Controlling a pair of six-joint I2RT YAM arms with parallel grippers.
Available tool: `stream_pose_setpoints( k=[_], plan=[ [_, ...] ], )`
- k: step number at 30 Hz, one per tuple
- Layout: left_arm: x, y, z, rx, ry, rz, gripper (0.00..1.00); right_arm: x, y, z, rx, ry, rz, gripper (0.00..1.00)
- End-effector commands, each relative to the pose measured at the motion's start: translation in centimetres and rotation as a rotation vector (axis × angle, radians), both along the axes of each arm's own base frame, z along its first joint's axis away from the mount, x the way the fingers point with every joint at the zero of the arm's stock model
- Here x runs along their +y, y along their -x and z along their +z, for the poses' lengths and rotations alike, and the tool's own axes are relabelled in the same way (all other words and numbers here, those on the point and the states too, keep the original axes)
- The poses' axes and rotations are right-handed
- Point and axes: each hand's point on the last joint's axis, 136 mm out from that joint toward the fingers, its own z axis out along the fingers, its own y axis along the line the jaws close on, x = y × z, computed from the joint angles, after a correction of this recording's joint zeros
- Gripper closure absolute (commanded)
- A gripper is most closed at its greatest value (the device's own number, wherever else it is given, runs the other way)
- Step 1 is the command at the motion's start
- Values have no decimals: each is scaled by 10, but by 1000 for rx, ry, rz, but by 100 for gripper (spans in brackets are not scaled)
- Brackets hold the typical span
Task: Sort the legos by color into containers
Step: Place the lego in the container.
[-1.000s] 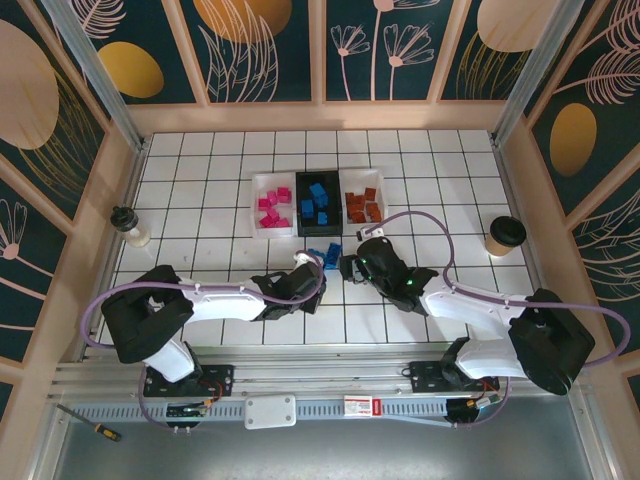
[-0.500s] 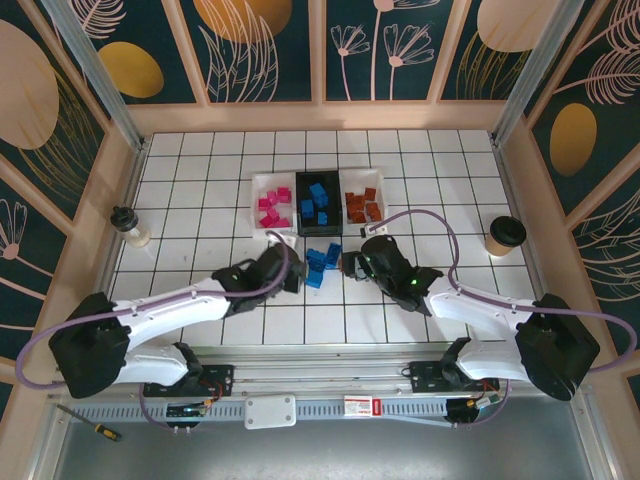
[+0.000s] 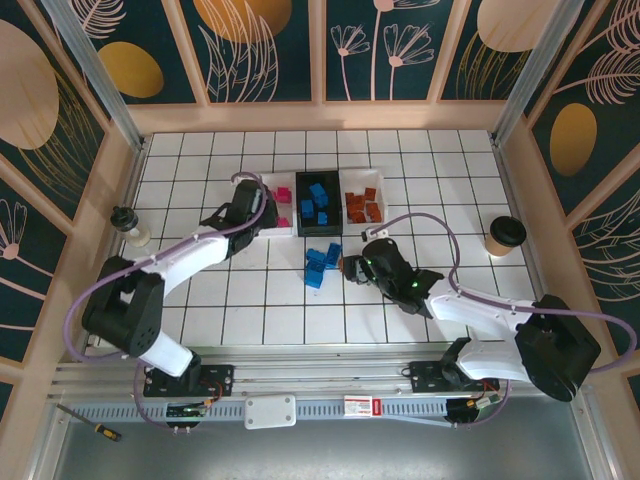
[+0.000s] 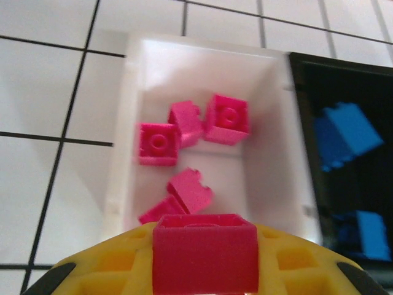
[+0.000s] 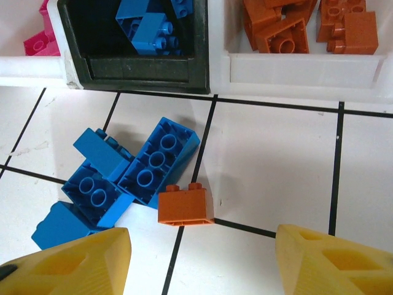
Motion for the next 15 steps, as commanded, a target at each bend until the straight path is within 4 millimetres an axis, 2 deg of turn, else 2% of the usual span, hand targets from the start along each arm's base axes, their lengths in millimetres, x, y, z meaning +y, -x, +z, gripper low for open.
stream_pose_setpoints(
  k=[1,3,6,10,12,15],
  plan=[
    [-12,-27,10,-36,54,-30,77,-2,3,3,1,-34,-8,36],
    [-12,-38,7,-29,53,-18,77,-3,5,0,8,-34,-7,36],
    [-9,-48,-5,-6,43,0,69,-2,7,-2,18,-39,2,36],
    [-12,-55,-7,9,49,-5,50,0,9,-3,22,-49,8,36],
    [-15,-55,0,0,65,-12,40,0,9,-3,23,-50,12,36],
    [-20,-51,22,-36,120,-32,29,3,10,-4,27,-50,25,36]
  ],
)
